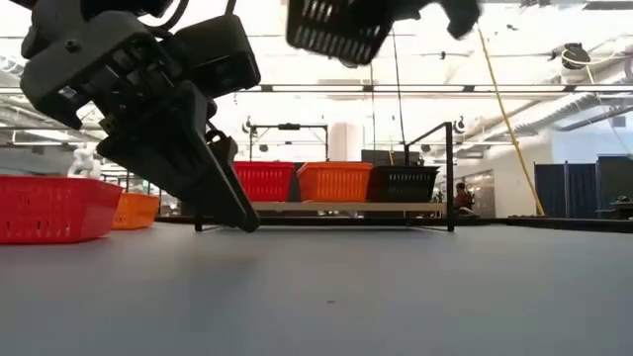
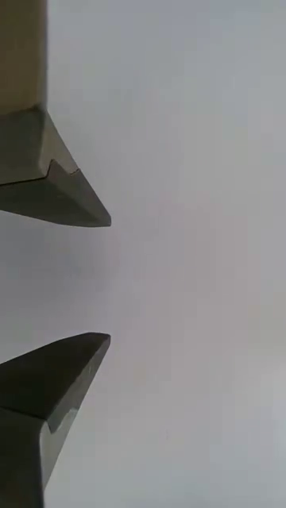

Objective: Stack baskets on shelf by color
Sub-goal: Stack the black basket on top of the black basket on the shelf

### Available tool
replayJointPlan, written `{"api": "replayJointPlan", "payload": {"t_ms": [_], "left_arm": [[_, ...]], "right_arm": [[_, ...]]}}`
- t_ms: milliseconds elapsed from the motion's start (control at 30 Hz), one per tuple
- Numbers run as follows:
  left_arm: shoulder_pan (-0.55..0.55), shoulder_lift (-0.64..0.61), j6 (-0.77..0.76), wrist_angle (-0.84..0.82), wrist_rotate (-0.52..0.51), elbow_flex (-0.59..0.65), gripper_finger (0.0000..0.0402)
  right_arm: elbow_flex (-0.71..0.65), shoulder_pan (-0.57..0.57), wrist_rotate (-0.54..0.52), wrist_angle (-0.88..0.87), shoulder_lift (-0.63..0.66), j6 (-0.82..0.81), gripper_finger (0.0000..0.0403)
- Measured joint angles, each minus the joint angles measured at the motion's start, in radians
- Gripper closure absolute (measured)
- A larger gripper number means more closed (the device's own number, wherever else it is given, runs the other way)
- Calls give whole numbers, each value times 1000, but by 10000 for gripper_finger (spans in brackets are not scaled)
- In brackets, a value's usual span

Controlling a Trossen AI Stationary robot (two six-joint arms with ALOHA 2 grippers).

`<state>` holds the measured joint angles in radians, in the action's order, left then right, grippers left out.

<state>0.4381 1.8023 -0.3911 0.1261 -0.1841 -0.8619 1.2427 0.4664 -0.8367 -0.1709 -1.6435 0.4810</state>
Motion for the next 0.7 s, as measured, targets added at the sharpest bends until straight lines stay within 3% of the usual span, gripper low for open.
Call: {"api": "replayJointPlan", "payload": {"t_ms": [133,367,433,700], "left_arm": [[0,0,22,1,0,0,170],[-7,0,41,1,-1,0,170],[-7,0,41,1,-1,0,170],[-17,0,38,4,-1,0,170]], "right_arm": [[0,-163,12,-90,132,100,402],[-47,-530,362,-215,239,197,402],[-74,-606,386,-232,241,215,402],[-181,-719,429,-238,242,274,402]]}}
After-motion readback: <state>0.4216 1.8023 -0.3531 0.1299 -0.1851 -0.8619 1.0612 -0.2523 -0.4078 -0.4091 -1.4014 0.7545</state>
